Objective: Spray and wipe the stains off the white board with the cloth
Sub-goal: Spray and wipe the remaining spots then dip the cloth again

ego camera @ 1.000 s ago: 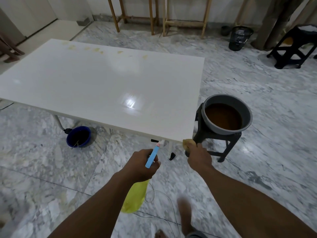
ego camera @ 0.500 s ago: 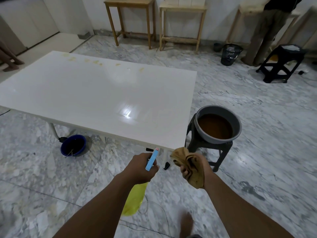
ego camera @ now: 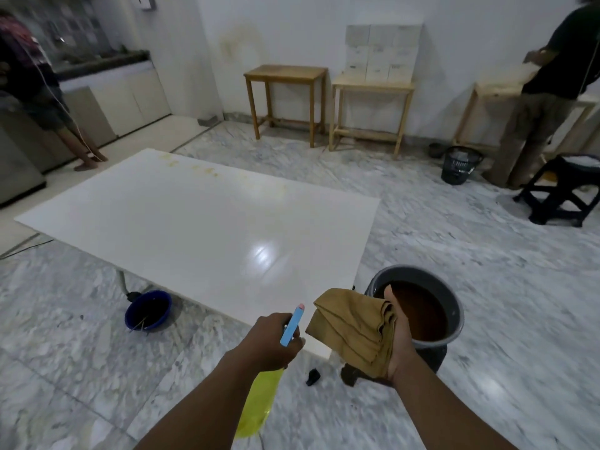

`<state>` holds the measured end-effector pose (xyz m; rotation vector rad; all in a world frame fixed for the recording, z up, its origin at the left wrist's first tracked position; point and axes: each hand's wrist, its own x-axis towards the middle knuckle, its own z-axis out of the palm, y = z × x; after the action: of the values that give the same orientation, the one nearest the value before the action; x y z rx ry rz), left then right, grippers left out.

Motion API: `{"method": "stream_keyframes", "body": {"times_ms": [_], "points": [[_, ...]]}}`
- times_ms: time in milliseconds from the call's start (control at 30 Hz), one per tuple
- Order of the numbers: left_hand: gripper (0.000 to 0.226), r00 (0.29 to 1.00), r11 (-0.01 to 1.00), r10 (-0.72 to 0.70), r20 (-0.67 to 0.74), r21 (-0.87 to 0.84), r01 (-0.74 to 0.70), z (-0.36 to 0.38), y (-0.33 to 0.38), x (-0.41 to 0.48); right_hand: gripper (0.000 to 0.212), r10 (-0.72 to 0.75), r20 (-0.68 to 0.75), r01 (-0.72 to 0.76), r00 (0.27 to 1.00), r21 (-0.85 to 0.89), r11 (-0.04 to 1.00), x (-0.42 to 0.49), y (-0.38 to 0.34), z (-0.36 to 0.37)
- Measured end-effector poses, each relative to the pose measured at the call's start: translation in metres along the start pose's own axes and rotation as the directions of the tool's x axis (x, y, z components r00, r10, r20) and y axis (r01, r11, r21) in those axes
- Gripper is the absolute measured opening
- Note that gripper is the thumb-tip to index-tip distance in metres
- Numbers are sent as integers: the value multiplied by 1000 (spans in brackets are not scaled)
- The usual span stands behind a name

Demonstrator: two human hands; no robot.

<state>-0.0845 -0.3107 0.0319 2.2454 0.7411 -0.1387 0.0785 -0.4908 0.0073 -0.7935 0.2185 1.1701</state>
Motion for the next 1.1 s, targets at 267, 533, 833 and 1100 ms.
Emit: {"method": "stream_keyframes", "body": {"times_ms": [267, 533, 833, 1100], "points": [[22, 997, 997, 2, -76, -75, -7, 6, 52, 29, 93, -3, -6, 2, 1000, -84, 996, 26, -74, 10], [25, 982, 997, -72, -173, -39, 66, -11, 29, 19, 89, 65, 62, -55, 996, -156, 986, 50, -67, 45], [22, 949, 976, -212, -232, -102, 193, -55, -55, -10, 76, 213, 55, -186, 975, -310, 932, 91, -7, 104], [23, 935, 958, -277, -220, -144, 250, -104, -153, -31, 46, 284, -86, -289, 955, -491, 822, 130, 79, 156]]}}
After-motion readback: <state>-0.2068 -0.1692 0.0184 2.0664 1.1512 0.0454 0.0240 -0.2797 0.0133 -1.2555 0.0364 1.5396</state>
